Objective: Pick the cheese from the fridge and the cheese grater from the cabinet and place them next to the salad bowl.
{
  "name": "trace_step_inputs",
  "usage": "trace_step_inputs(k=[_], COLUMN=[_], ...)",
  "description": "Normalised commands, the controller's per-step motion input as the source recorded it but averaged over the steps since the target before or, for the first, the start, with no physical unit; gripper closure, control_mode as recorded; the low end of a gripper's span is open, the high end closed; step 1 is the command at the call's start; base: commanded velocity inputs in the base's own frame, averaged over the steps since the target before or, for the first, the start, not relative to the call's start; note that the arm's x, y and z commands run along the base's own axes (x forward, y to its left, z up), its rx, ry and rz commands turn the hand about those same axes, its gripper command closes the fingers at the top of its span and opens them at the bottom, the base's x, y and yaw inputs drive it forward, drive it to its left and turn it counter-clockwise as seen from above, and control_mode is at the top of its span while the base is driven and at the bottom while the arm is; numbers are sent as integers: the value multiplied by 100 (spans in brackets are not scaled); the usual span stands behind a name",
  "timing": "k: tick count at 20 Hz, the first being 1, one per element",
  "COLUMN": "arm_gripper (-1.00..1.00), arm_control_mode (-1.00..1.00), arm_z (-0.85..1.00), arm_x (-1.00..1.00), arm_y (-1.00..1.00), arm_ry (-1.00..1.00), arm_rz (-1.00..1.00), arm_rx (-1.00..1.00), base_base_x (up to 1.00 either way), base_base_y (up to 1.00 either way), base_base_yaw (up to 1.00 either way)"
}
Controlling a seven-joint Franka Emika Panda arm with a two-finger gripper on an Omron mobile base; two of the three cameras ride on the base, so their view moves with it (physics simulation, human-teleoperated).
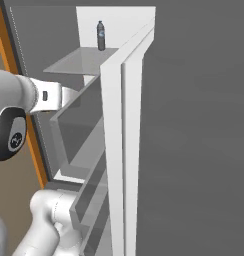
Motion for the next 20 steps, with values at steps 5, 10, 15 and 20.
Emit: trace_step_inputs(k=[5,10,15,20], arm_gripper=[100,100,100,100], arm_control_mode=[-100,-100,100,100], arm_z=[-27,-16,0,0], arm_x=[-5,-7,0,0], arm_y=[6,8,0,0], arm_ry=[2,0,0,0], arm_rz=[0,3,0,0], arm_rx=[0,0,0,0], base_base_x=[0,0,-92,-100], base_base_y=[0,0,3,5], base_base_yaw=[0,0,0,0])
